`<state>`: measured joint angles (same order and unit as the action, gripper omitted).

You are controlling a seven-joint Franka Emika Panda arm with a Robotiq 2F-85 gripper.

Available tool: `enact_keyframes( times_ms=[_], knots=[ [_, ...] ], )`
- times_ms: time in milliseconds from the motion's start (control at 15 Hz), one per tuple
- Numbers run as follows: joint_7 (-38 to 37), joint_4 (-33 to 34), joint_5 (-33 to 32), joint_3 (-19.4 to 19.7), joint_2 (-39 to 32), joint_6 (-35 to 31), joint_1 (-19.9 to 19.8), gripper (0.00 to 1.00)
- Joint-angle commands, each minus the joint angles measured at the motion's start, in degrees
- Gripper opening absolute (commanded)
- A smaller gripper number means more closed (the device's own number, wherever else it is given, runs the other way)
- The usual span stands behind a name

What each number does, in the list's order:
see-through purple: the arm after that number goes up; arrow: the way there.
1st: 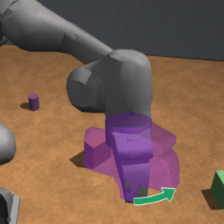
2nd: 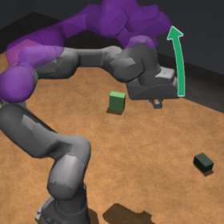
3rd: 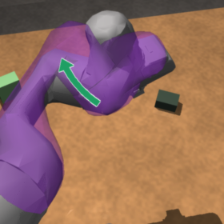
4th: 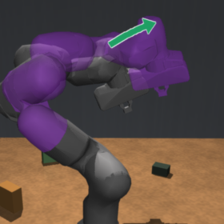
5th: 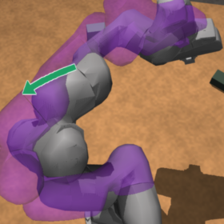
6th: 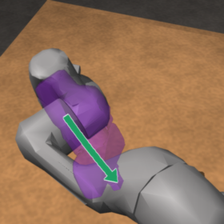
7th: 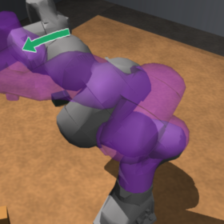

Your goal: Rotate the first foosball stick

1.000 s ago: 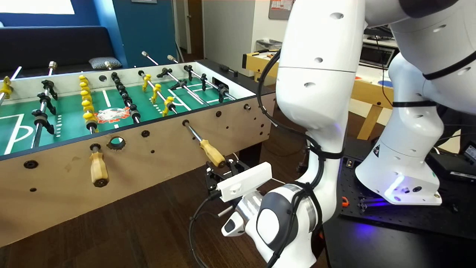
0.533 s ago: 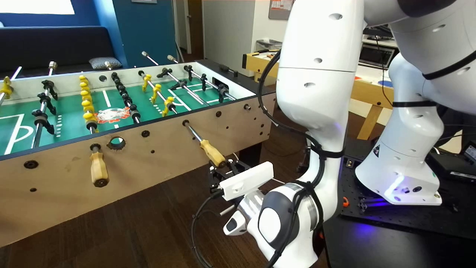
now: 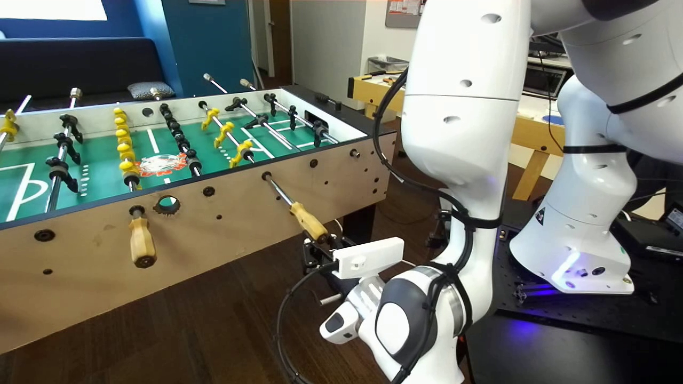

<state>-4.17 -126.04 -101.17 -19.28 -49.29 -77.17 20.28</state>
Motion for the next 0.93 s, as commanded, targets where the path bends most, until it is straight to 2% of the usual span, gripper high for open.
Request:
enact_keyframes(
  times_ms=[0,867],
  knots=[
    [-9.70,-2.48,3.04,-0.74,3.05,4.49,0.82,0.17],
    [-44.07,-2.17,6.22,-2.48,3.86,2.18,-1.43,0.17]
  ],
)
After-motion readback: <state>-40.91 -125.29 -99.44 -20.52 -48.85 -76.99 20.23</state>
